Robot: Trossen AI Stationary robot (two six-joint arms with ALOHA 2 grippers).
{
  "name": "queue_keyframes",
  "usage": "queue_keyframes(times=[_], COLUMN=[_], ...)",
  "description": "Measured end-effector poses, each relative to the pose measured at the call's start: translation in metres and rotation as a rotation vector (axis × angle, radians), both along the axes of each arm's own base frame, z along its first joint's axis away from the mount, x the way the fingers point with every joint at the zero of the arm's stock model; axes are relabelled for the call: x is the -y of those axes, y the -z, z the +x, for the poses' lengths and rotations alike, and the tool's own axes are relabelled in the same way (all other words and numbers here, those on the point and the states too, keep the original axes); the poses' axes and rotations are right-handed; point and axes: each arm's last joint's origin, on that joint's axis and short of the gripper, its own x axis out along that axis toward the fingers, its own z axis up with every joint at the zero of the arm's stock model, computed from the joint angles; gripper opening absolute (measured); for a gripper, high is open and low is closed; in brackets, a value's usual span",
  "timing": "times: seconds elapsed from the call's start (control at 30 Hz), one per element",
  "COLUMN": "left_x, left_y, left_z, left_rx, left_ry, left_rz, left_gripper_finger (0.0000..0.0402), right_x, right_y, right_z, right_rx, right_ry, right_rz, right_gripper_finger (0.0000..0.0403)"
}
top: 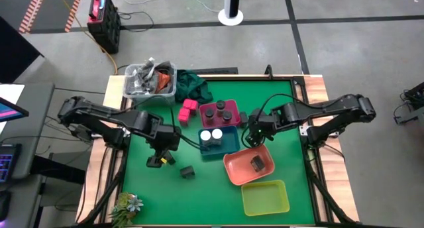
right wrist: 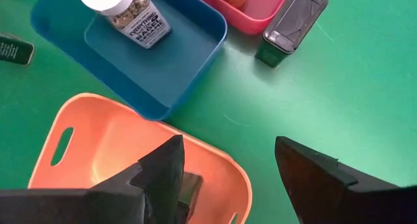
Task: Sort spices by type
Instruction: Put the top right black seasoning can into the orange bin
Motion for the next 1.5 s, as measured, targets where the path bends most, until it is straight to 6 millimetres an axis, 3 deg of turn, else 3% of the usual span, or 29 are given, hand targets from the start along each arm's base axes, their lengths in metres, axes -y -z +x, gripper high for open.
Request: queue_keyframes(times=[0.33,0.57,0.77,1.2,1.5], left_x=[0.0,0.0,-0.001,-0.003,-0.004], left_y=[0.0,0.0,0.001,0.001,0.001], left_z=[0.001,0.003,-0.001,-0.001,0.001], left_rx=[-0.001,0.019,-0.024,-0.014,0.014], left_ry=[-0.04,-0.085,-0.097,-0.066,-0.073], left_rz=[0.001,-0.001,0.024,0.073,0.079], left_gripper_finger=[0.0318,0.0318,0.0318,0.0318,0.0318], right_x=[0.004,0.04,0.068,0.096,0.103], right_y=[0.0,0.014,0.034,0.039,0.064], right_z=[0.001,0.013,0.027,0.037,0.053], right_rx=[0.012,-0.071,-0.126,-0.051,-0.095], right_ry=[0.044,0.031,0.045,0.128,0.168], right_rz=[0.003,-0.068,-0.004,-0.007,0.035], right_gripper_finger=[0.0266,0.0266,0.0266,0.0266,0.0266])
